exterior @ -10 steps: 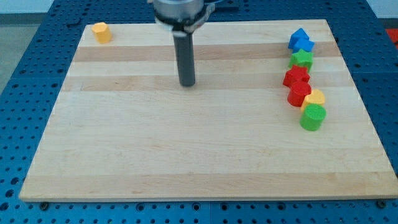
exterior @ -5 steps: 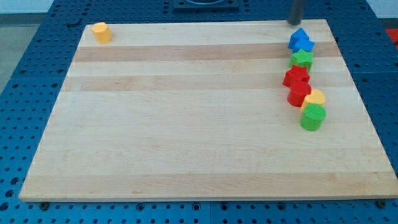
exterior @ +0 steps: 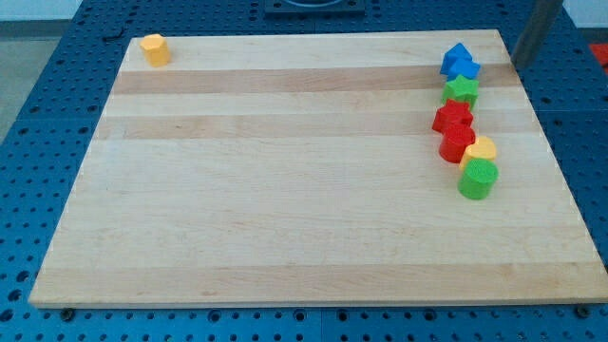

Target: Move blue triangle left and down a bit

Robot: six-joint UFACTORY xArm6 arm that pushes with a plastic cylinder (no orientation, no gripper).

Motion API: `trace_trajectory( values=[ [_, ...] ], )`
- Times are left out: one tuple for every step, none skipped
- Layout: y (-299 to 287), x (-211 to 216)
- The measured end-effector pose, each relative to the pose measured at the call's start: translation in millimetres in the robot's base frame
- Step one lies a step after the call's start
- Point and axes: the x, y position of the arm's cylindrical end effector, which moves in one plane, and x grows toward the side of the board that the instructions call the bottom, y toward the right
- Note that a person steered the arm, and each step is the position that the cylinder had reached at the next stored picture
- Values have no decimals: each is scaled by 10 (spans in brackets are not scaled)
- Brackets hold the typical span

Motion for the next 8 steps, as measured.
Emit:
trace_trajectory(
  values=[
    [-210, -31],
    [-456, -114],
    [-712, -153],
    [-1032, -147],
    [-1386, -147],
    [-1657, -147],
    [-1596, -147],
    [-1360, -155]
  ],
)
